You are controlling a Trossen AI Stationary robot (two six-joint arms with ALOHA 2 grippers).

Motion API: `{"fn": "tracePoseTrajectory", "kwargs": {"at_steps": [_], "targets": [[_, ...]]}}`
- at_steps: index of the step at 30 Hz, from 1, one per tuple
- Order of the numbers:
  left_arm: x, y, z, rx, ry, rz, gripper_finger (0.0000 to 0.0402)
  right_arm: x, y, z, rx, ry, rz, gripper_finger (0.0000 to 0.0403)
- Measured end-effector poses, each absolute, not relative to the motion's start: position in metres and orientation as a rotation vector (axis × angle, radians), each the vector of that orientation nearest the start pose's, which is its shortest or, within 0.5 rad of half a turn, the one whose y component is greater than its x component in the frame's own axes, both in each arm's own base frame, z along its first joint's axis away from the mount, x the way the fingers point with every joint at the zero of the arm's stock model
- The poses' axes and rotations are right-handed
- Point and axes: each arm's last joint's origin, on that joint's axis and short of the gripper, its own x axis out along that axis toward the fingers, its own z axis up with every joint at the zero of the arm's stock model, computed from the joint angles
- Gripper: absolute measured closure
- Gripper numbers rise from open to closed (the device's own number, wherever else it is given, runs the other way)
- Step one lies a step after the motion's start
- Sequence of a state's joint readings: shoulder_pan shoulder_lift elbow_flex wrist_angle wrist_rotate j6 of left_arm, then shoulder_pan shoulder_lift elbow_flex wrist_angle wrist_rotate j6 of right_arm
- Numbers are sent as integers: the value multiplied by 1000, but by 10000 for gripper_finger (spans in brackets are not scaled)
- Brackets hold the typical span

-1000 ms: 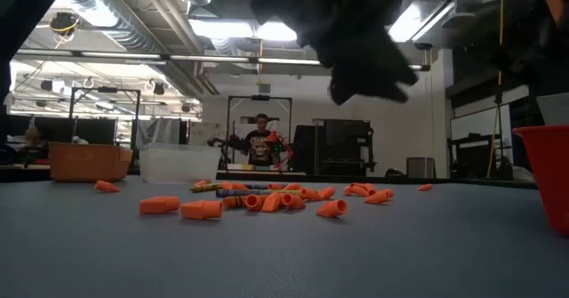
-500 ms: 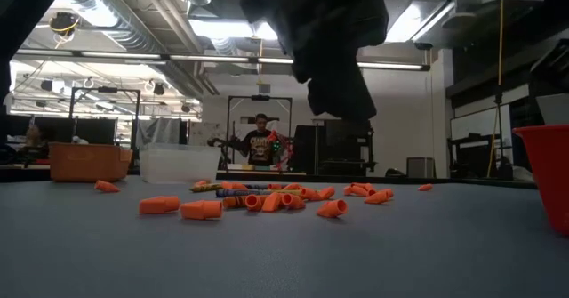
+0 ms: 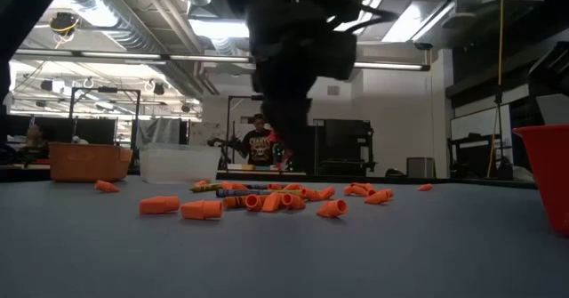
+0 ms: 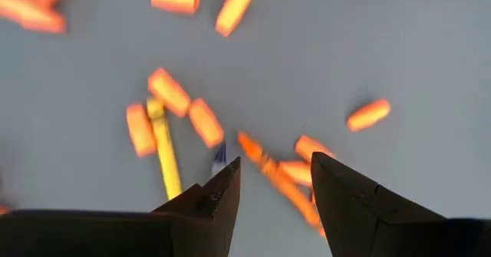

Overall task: Sort crayons
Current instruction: Put the red crayon into the red bin, then put the orange crayon into the transparent bin

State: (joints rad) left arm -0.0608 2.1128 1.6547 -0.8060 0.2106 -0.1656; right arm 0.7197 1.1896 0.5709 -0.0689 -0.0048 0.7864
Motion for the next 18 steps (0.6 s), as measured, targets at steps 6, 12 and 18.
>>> {"fn": "tracePoseTrajectory", "kwargs": {"at_steps": [6, 12, 18], "targets": [[420, -48, 181, -184, 1377, -48, 258, 174, 152, 194, 480, 881, 393, 244], [415, -70, 180, -151, 1397, -59, 258, 174, 152, 194, 480, 881, 392, 238], [413, -77, 180, -168, 1411, -14, 258, 175, 151, 194, 433, 843, 361, 237]]}}
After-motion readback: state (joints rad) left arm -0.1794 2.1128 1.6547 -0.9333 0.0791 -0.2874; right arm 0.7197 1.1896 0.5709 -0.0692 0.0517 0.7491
